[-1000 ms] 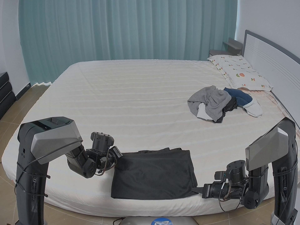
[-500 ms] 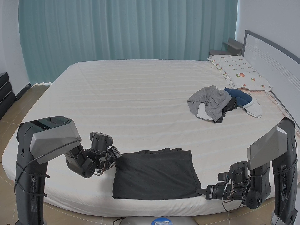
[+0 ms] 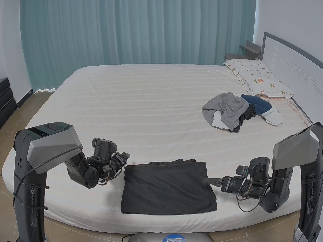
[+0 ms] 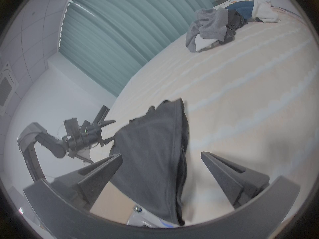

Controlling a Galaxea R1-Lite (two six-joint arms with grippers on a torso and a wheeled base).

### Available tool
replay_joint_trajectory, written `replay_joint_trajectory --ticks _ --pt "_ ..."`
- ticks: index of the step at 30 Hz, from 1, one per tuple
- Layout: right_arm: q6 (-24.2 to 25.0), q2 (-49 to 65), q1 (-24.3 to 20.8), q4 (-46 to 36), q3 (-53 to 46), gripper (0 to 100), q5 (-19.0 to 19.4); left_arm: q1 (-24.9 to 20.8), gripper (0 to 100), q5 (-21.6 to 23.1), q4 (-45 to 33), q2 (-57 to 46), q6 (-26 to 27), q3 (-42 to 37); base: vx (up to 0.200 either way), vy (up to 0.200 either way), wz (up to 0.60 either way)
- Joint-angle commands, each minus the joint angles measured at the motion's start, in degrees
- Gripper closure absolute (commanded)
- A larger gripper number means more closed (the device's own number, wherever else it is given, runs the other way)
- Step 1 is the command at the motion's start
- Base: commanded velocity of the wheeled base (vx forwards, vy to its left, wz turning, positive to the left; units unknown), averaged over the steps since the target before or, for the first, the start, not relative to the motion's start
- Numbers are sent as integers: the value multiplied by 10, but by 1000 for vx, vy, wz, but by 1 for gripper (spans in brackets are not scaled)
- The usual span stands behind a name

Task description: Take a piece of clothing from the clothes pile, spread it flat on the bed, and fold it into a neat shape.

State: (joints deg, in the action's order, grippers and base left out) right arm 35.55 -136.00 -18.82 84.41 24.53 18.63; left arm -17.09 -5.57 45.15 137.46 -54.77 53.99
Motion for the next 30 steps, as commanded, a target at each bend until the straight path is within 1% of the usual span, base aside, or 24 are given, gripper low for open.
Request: replay_joint_trajectory --ticks 1,4,8,15,18,20,28,29,30 --pt "15 -43 7 -122 169 0 -1 8 0 9 2 -10 -15 1 0 0 0" --pt "15 -48 10 -188 233 0 1 8 0 9 2 -10 -15 0 0 0 0" --pt "15 -58 11 -230 268 0 3 7 0 9 2 -9 -15 0 0 0 0" --pt "15 -72 13 -244 304 0 0 7 0 9 2 -9 -15 0 0 0 0" --pt "15 -72 12 -275 316 0 1 7 0 8 2 -9 -15 0 0 0 0" --pt "15 -72 12 -282 320 0 3 7 0 8 2 -9 -15 0 0 0 0" --pt "15 -74 13 -282 322 0 4 7 0 8 2 -9 -15 0 0 0 0" --pt "15 -74 13 -282 322 100 3 7 0 8 2 -9 -15 0 0 0 0" --pt "15 -74 13 -283 322 100 2 7 0 8 2 -9 -15 0 0 0 0"
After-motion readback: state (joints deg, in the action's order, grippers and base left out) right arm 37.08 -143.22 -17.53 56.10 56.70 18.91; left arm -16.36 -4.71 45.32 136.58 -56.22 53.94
